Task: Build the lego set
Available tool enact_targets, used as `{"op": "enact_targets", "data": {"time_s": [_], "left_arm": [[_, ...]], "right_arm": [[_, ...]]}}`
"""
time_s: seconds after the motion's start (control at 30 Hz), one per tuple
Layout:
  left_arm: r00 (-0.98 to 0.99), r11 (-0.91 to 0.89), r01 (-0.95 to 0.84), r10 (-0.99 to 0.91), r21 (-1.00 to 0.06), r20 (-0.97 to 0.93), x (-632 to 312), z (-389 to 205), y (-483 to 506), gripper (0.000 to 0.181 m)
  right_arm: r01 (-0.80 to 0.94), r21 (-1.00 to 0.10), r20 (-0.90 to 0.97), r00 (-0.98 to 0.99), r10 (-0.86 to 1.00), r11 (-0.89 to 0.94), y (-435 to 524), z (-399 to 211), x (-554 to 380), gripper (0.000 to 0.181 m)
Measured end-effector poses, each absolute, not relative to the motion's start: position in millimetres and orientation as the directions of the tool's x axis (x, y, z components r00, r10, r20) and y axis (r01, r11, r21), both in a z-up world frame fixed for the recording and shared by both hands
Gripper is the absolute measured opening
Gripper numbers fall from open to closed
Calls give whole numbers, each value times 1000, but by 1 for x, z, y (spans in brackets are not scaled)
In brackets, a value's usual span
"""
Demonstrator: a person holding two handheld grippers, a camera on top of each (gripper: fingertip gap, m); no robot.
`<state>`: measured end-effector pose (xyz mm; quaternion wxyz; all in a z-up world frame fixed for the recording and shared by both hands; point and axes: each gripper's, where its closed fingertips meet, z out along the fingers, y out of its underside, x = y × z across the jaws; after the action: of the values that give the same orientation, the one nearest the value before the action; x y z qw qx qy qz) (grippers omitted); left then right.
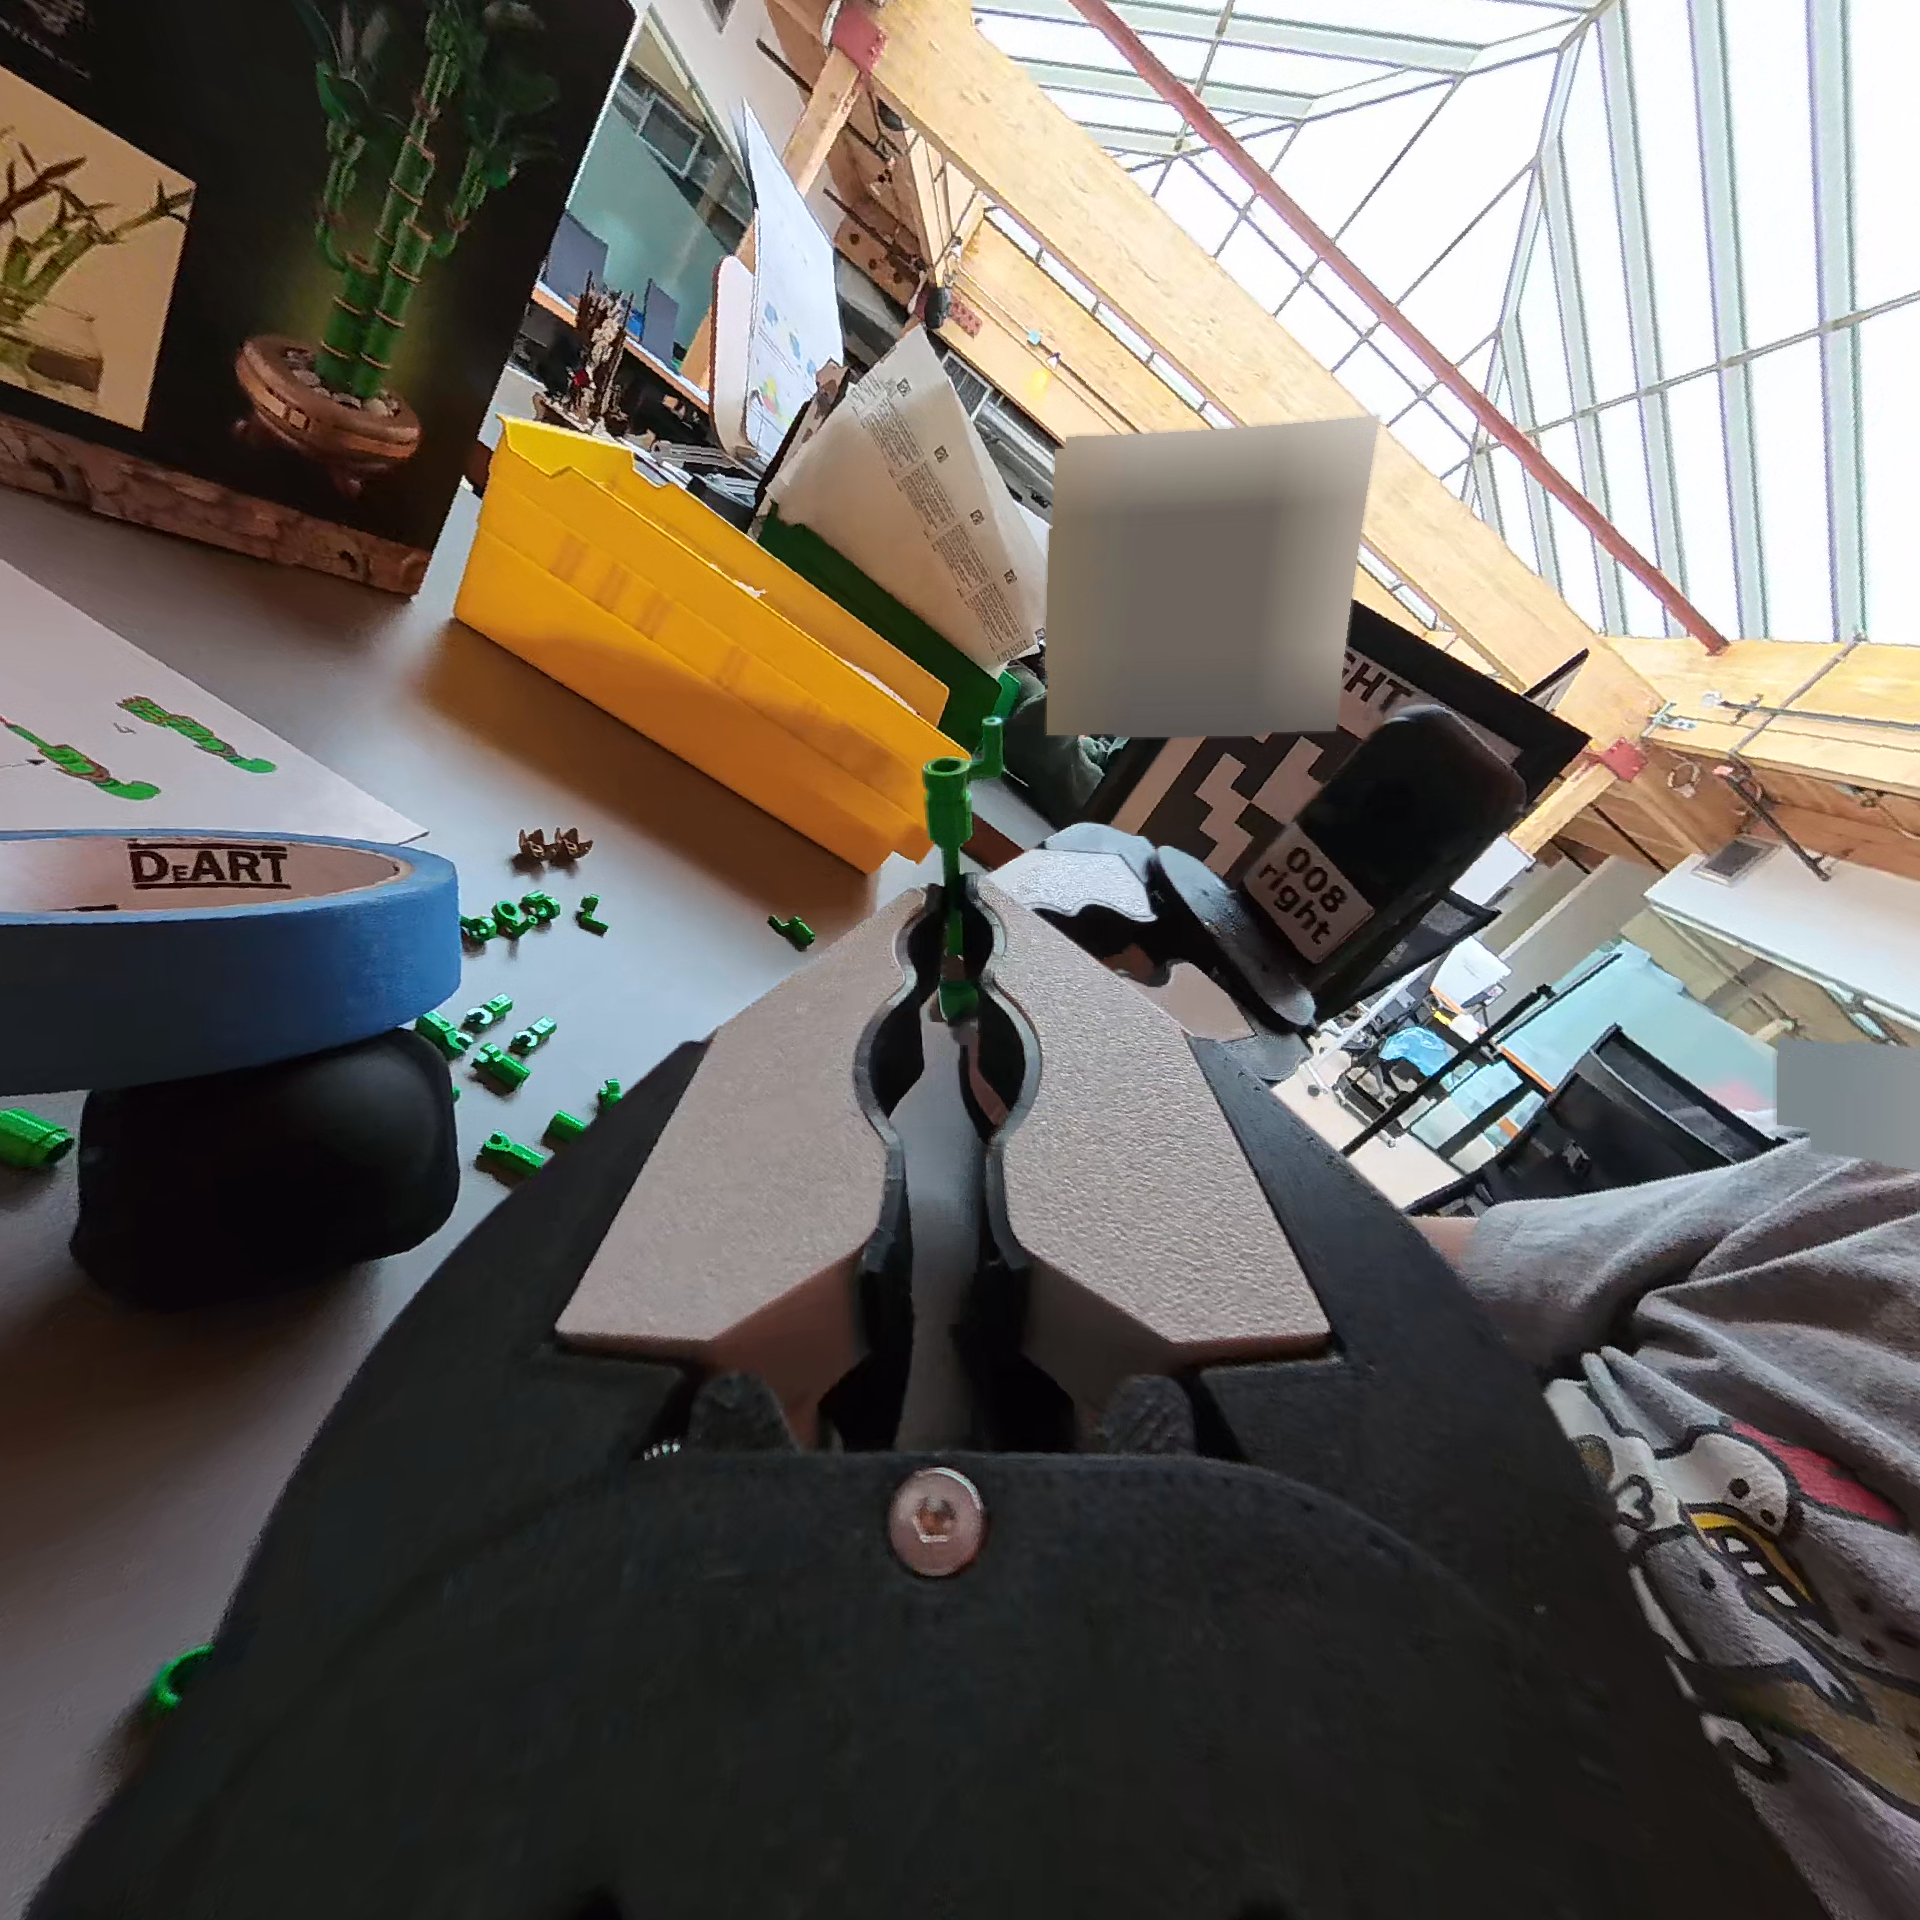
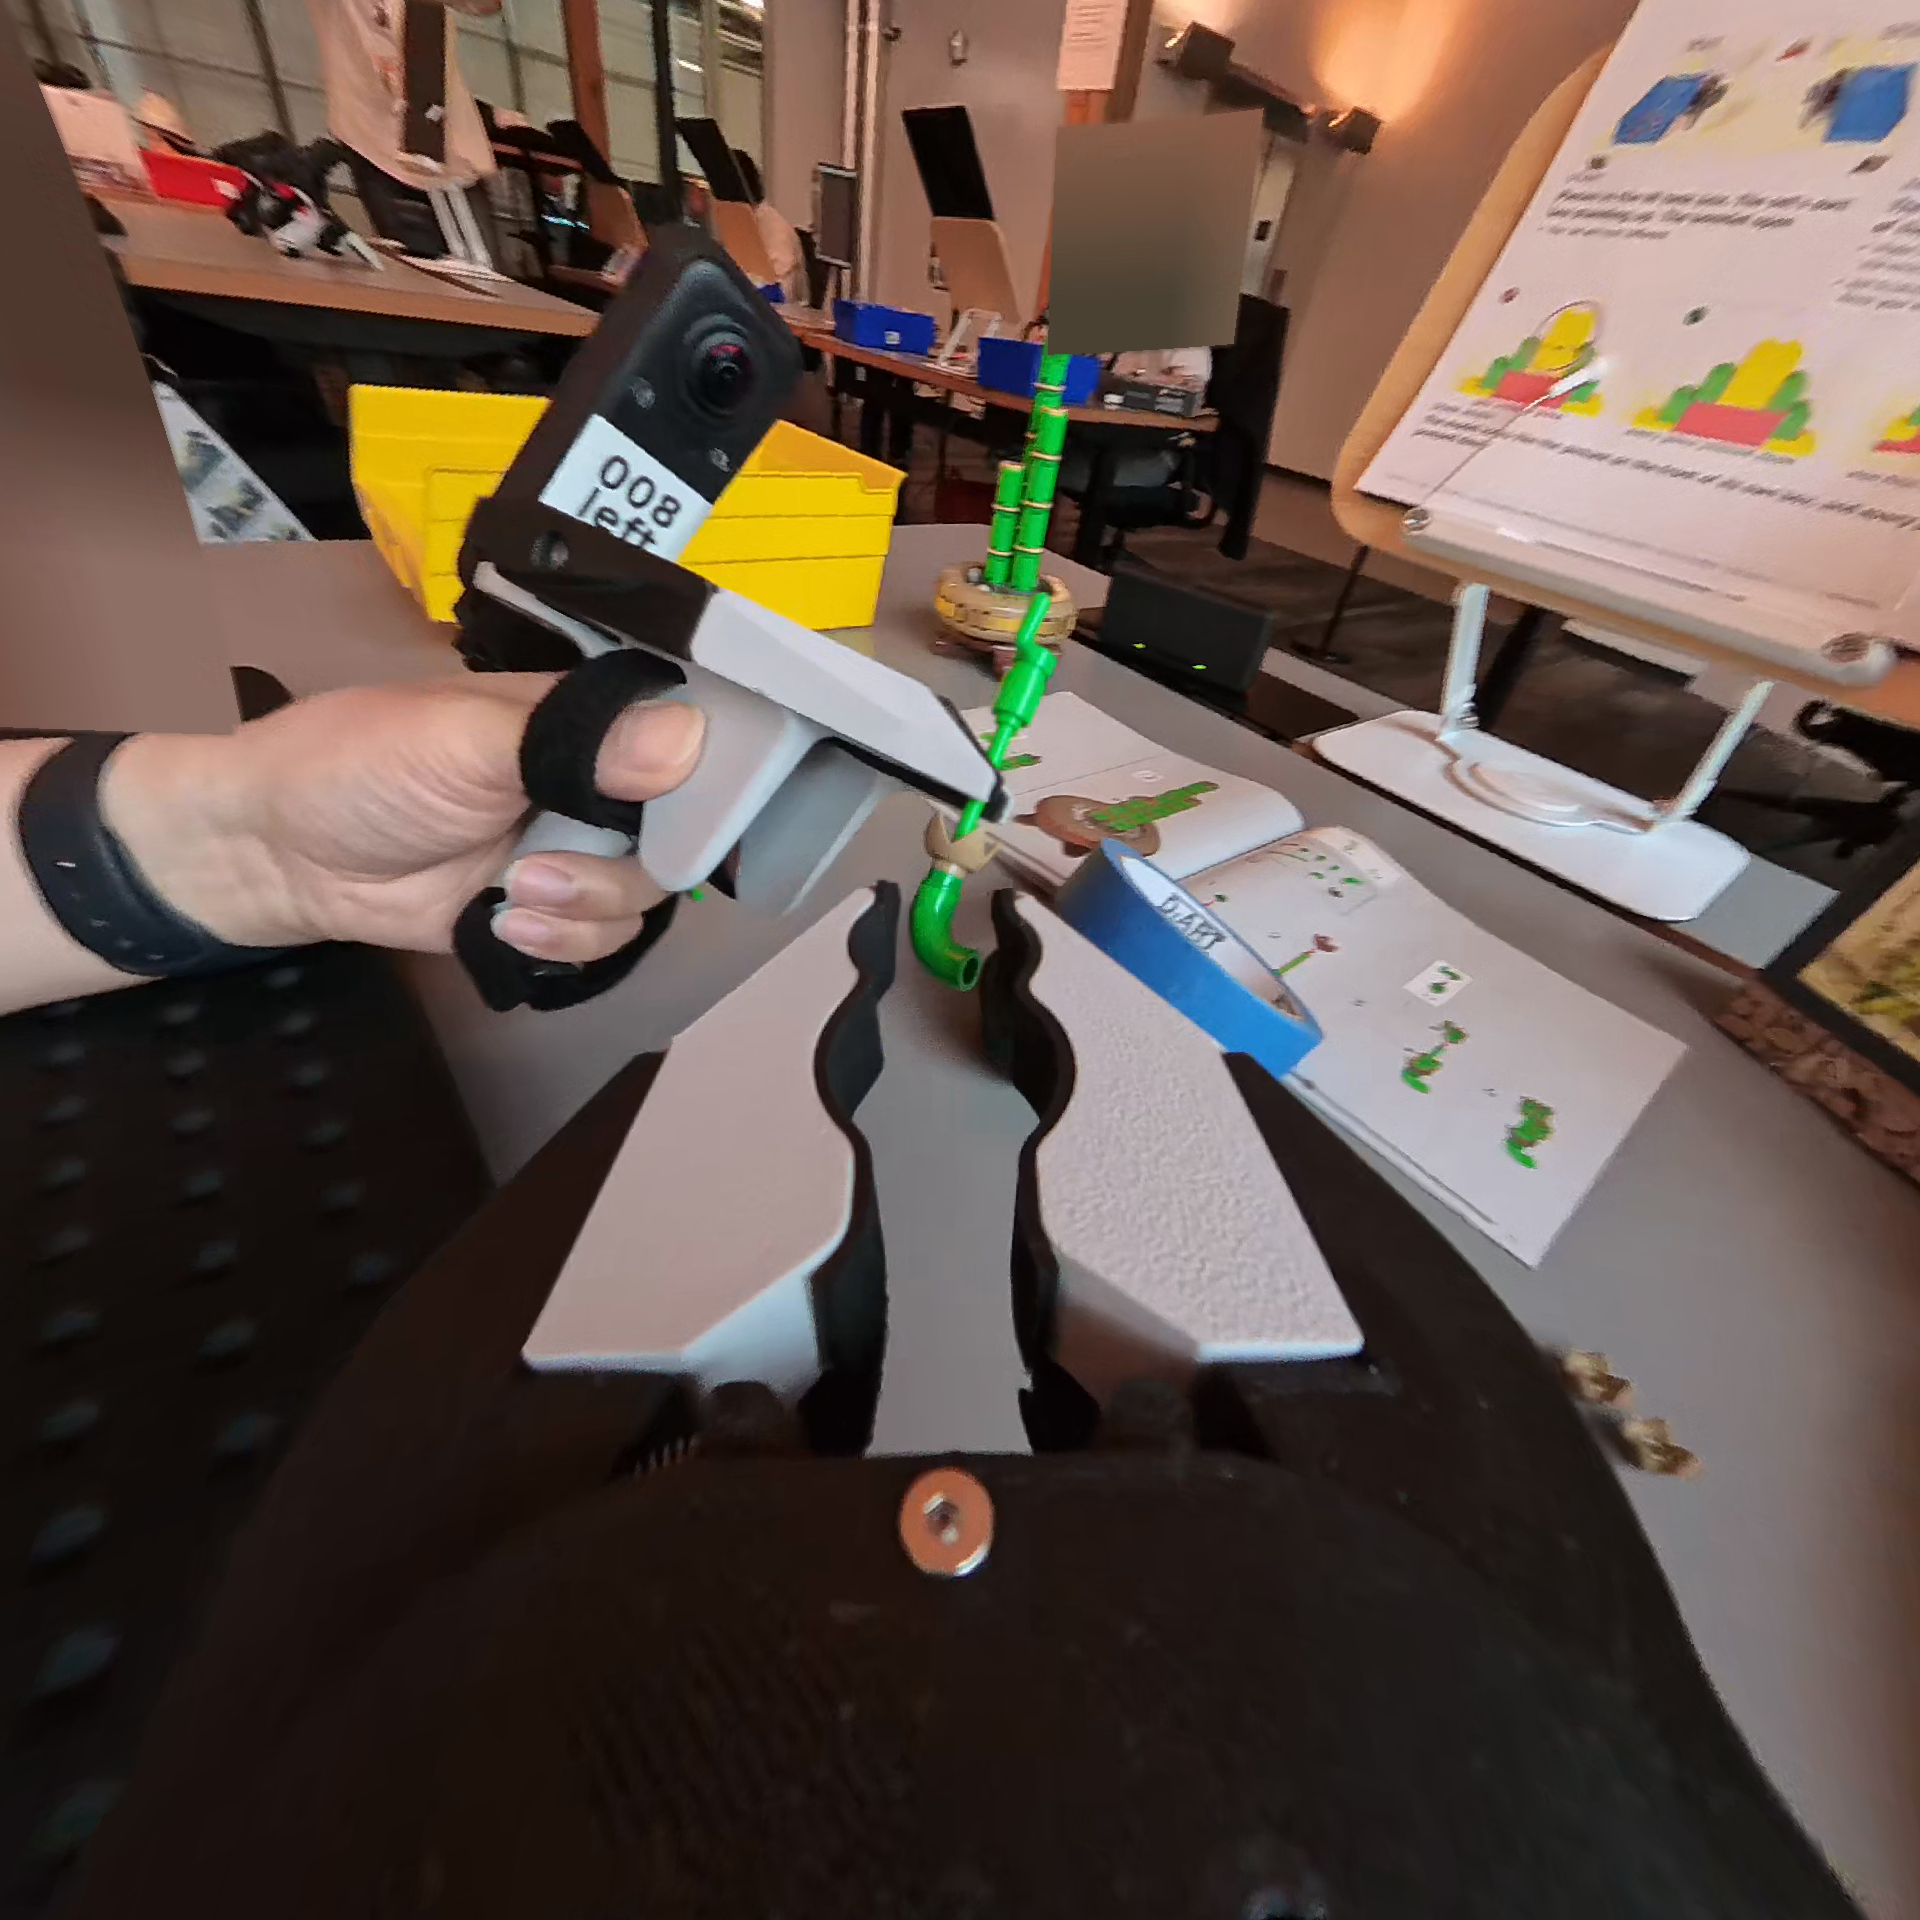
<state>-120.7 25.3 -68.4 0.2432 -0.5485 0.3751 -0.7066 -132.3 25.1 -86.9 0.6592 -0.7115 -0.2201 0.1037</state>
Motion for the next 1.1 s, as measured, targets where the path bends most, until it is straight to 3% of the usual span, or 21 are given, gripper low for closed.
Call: {"op": "enact_targets", "data": {"time_s": [0.3, 0.4, 0.5, 0.63, 0.8, 0.97, 1.1], "left_arm": [[-256, -562, -80, -787, -824, 561, -118, -73, 22, 1], [-265, -588, -76, -767, -805, 585, -120, -70, 26, 22], [-322, -607, -26, -747, -794, 581, -126, -55, 27, 26], [-399, -561, 14, -762, -827, 510, -132, -40, 15, 25], [-441, -434, 59, -819, -899, 367, -139, -30, -2, 5], [-397, -280, 111, -892, -954, 215, -141, -27, -9, 5], [-344, -212, 128, -926, -969, 157, -141, -27, -7, 4]], "right_arm": [[408, -912, 365, 855, 370, -45, 28, -100, -132, 9], [430, -902, 396, 849, 350, -23, 26, -97, -129, 9], [446, -895, 422, 840, 341, 9, 22, -93, -128, 9], [508, -852, 519, 793, 319, 125, 14, -81, -136, 9], [551, -798, 603, 731, 320, 244, 3, -73, -149, 9], [515, -807, 589, 728, 350, 287, 0, -71, -154, 9], [373, -884, 467, 739, 486, 281, -7, -70, -165, 38]]}}
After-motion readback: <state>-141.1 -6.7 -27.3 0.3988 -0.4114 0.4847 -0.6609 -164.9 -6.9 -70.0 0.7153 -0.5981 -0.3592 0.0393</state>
